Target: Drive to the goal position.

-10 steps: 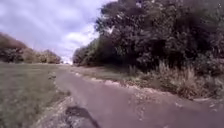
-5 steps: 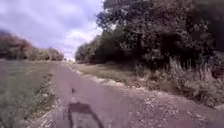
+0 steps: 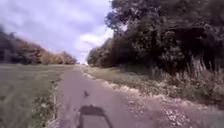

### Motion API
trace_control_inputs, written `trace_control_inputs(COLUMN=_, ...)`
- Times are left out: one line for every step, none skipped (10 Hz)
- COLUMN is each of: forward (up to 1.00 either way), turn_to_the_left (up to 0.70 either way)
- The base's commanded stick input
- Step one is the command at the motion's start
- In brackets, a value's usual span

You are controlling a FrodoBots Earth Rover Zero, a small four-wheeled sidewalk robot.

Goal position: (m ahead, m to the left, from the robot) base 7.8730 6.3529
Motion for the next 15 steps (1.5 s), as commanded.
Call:
trace_control_inputs(forward=1.0, turn_to_the_left=0.36)
trace_control_inputs(forward=1.0, turn_to_the_left=0.15)
trace_control_inputs(forward=1.0, turn_to_the_left=0.0)
trace_control_inputs(forward=1.0, turn_to_the_left=0.0)
trace_control_inputs(forward=1.0, turn_to_the_left=0.0)
trace_control_inputs(forward=1.0, turn_to_the_left=0.0)
trace_control_inputs(forward=1.0, turn_to_the_left=0.0)
trace_control_inputs(forward=1.0, turn_to_the_left=0.0)
trace_control_inputs(forward=1.0, turn_to_the_left=0.0)
trace_control_inputs(forward=1.0, turn_to_the_left=0.0)
trace_control_inputs(forward=1.0, turn_to_the_left=0.0)
trace_control_inputs(forward=1.0, turn_to_the_left=0.02)
trace_control_inputs(forward=1.0, turn_to_the_left=0.07)
trace_control_inputs(forward=1.0, turn_to_the_left=0.31)
trace_control_inputs(forward=1.0, turn_to_the_left=0.38)
